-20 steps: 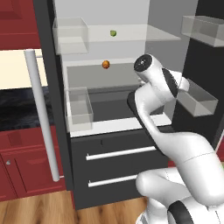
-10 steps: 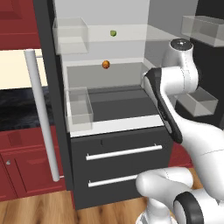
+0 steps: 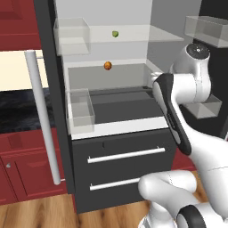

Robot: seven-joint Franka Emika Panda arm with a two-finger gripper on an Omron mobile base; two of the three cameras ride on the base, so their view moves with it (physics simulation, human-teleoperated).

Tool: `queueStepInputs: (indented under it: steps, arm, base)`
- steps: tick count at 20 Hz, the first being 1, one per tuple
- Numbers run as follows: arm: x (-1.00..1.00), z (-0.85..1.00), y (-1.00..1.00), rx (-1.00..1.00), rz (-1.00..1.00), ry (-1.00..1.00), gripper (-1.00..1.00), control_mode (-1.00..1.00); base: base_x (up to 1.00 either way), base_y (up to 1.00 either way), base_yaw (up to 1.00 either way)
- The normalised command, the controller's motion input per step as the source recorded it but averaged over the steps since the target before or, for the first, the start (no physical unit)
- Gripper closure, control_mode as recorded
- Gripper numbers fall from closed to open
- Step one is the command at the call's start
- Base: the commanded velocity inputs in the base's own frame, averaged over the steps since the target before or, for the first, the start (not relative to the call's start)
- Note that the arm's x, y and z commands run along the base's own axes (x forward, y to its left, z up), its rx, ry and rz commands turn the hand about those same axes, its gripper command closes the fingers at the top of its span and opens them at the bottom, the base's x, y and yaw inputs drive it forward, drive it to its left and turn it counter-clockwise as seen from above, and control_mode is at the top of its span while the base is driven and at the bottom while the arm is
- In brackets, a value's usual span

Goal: Take the lemon wedge from the fridge and place it on the plate with fish on the dining counter.

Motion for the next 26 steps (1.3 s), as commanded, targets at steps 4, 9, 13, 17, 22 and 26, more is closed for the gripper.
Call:
queueStepInputs:
  steps: [4, 9, 13, 17, 22, 26]
  arm:
    - [0.20, 0.05, 0.26, 0.00, 0.00, -0.03, -1.00, -1.00]
    - [0.15, 0.17, 0.15, 0.02, 0.05, -0.13, -1.00, -1.00]
    - [-0.34, 0.39, -0.06, 0.02, 0.08, 0.09, -1.00, -1.00]
    - [-0.03, 0.00, 0.00, 0.00, 0.01, -0.01, -1.00, -1.00]
    - [0.00, 0.03, 0.04, 0.00, 0.00, -0.02, -1.00, -1.00]
    - [0.08, 0.04, 0.14, 0.00, 0.00, -0.01, -1.00, -1.00]
  base:
    - [0.00, 0.00, 0.00]
    - [0.00, 0.00, 0.00]
    - [0.00, 0.00, 0.00]
    - [0.00, 0.00, 0.00]
    - [0.00, 0.00, 0.00]
    - [0.00, 0.00, 0.00]
